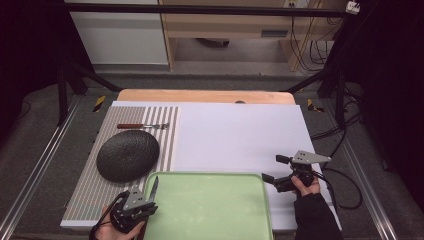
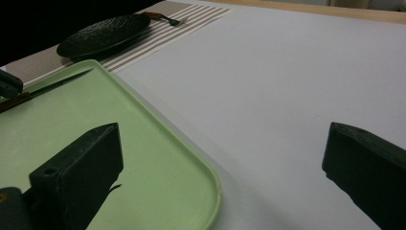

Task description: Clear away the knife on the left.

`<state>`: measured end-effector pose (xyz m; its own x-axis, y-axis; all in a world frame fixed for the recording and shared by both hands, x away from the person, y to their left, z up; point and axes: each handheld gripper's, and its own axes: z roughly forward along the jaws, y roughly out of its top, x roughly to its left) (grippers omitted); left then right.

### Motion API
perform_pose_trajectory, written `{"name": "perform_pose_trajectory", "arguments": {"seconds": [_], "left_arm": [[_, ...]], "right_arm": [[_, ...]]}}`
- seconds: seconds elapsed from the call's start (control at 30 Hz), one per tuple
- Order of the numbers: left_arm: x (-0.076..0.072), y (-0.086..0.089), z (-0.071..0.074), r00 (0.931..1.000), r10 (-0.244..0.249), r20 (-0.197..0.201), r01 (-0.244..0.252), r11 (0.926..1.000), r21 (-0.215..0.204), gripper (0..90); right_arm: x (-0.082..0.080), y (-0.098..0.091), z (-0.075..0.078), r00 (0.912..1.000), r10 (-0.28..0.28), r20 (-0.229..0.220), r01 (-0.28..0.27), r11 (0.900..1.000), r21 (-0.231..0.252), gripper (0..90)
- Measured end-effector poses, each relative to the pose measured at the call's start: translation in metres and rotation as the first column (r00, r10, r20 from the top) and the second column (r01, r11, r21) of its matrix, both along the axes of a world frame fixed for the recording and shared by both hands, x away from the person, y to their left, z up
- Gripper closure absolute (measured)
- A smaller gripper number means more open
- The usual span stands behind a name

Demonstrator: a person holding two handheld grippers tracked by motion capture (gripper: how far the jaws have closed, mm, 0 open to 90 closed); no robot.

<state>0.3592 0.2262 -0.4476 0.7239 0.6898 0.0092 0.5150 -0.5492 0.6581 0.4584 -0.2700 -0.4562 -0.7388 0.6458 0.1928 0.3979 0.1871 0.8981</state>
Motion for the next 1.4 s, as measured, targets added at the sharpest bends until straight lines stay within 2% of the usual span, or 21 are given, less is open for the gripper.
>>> {"name": "perform_pose_trajectory", "arguments": {"seconds": [0.17, 0.23, 0.27, 0.3, 0.37, 0.53, 0.67, 0.73, 1.0, 1.13, 1.27, 1.4], "left_arm": [[0.004, 0.003, 0.003, 0.9998, 0.003, 0.022, -0.002, 0.9986, -0.052, 56.6], [0.005, 0.004, 0.004, 0.9996, 0.003, 0.029, -0.001, 0.9981, -0.062, 50.8], [0.005, 0.005, 0.005, 0.9993, -0.002, 0.038, 0.005, 0.9974, -0.072, 50.8], [0.007, 0.006, 0.007, 0.9986, -0.01, 0.051, 0.015, 0.9964, -0.083, 45.5], [0.008, 0.007, 0.008, 0.9975, -0.011, 0.07, 0.018, 0.9958, -0.09, 41.9], [0.013, 0.008, 0.009, 0.9971, -0.021, 0.073, 0.029, 0.9939, -0.107, 28.3], [0.016, 0.01, 0.01, 0.9963, -0.008, 0.086, 0.018, 0.993, -0.117, 17.3], [0.018, 0.011, 0.014, 0.9942, -0.011, 0.107, 0.023, 0.9941, -0.106, 14.5], [0.027, 0.018, 0.022, 0.9912, -0.051, 0.122, 0.06, 0.9951, -0.078, 2.8], [0.032, 0.024, 0.027, 0.9904, -0.077, 0.115, 0.086, 0.9938, -0.071, 2.3], [0.037, 0.028, 0.031, 0.9887, -0.082, 0.126, 0.091, 0.9932, -0.072, 2.1], [0.046, 0.034, 0.038, 0.9867, -0.089, 0.136, 0.095, 0.9946, -0.041, 1.9]], "right_arm": [[0.0, 0.0, 0.0, 1.0, -0.001, -0.001, 0.001, 1.0, 0.004, 0.5], [0.0, 0.0, 0.0, 1.0, -0.001, -0.001, 0.001, 1.0, 0.003, 0.4], [0.0, 0.0, 0.0, 1.0, -0.002, -0.001, 0.002, 1.0, 0.004, 0.4], [0.0, 0.0, 0.0, 1.0, -0.005, 0.002, 0.005, 1.0, 0.003, 0.4], [0.0, 0.0, 0.0, 1.0, -0.005, 0.005, 0.005, 1.0, 0.003, 0.3], [0.0, 0.0, 0.0, 1.0, -0.009, 0.004, 0.009, 1.0, 0.003, 0.3], [0.0, 0.0, 0.0, 0.9999, -0.011, 0.005, 0.011, 0.9999, 0.002, 0.3], [0.0, 0.0, 0.0, 0.9999, -0.013, 0.007, 0.013, 0.9999, 0.001, 0.3], [0.0, -0.001, 0.001, 0.9998, -0.018, 0.006, 0.018, 0.9998, 0.0, 0.3], [0.0, 0.0, 0.0, 0.9998, -0.018, 0.006, 0.018, 0.9998, -0.002, 0.2], [0.0, 0.0, 0.0, 0.9998, -0.02, 0.006, 0.02, 0.9998, 0.0, 0.3], [0.0, 0.0, 0.0, 0.9998, -0.021, 0.007, 0.021, 0.9998, -0.004, 0.3]]}}
